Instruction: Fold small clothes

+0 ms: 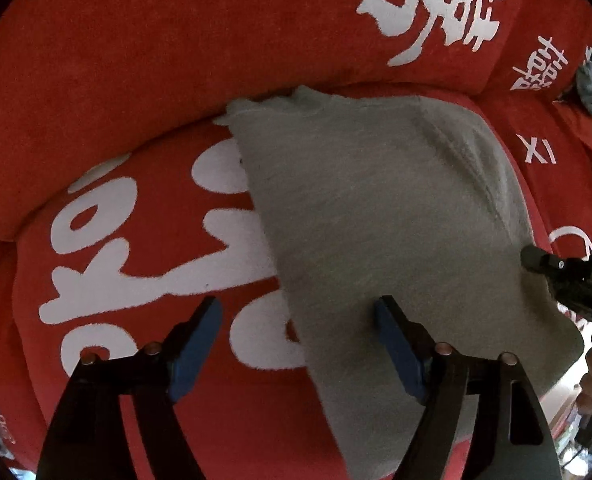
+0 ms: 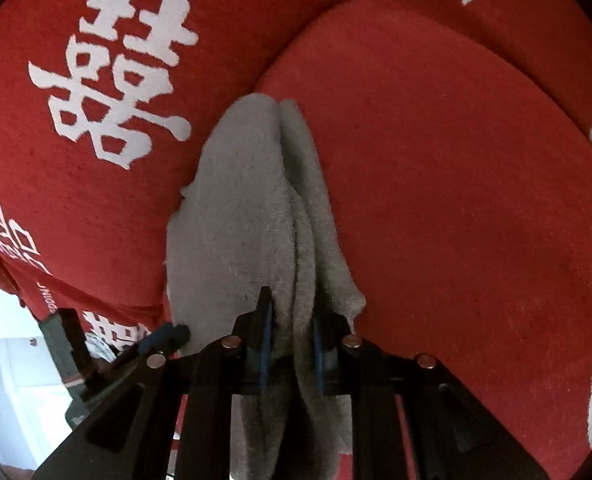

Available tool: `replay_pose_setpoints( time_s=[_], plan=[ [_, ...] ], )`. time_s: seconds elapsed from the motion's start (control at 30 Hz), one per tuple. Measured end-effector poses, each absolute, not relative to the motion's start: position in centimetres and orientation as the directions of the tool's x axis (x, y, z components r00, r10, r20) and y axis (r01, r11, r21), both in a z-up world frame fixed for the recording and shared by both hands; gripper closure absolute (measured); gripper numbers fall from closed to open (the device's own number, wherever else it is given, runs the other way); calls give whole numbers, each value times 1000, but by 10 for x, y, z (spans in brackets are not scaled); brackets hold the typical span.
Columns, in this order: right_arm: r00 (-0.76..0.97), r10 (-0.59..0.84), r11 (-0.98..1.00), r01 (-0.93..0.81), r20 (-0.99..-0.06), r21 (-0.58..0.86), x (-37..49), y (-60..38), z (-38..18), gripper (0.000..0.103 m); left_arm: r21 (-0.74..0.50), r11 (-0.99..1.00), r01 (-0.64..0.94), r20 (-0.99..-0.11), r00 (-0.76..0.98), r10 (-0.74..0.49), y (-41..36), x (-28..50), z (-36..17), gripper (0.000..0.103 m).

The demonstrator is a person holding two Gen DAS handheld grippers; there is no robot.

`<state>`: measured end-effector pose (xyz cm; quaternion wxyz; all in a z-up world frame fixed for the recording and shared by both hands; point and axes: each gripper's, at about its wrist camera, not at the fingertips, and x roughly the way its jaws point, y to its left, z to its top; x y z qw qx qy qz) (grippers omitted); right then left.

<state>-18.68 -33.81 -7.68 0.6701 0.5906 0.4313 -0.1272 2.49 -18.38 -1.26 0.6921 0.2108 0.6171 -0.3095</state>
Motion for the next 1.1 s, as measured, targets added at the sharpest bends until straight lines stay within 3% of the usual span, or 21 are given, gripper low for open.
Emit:
replay_pose_setpoints(
  time_s=[0.2,0.43,0.57,0.7,0.8,0.83,0.87,1.1],
  plan=[
    [516,272,336,740,-812,582,-215,-339,-45,82,-101,724,682,-986,27,-164,-164,24,2,23],
    [581,287,503,585,-762,636,-213,-306,22,82,-160,630,760,-975,-23,-220,-174,-12,8,23],
    [462,272,678,530,-844,509,-190,-273,30,82,-168,617,769,-980,-62,-189,-174,-30,-8,23],
    [430,209,704,557,-878,440,-198,-272,29,78,-200,640,742,-976,-94,-196,-163,-31,-11,23],
    [385,285,676,569,-878,469,-202,-277,12,78,-209,639,740,-975,-106,-197,-160,-31,-13,23],
    [353,307,678,571,-884,463,-199,-276,4,81,-213,633,744,-974,-114,-194,-160,-31,-13,23],
    [338,312,684,569,-888,456,-200,-277,2,97,-219,617,756,-974,-131,-186,-161,-33,-15,23],
    [217,305,705,603,-927,373,-212,-281,-42,97,-187,558,809,-982,-150,-112,-161,-54,-41,23]
  ],
)
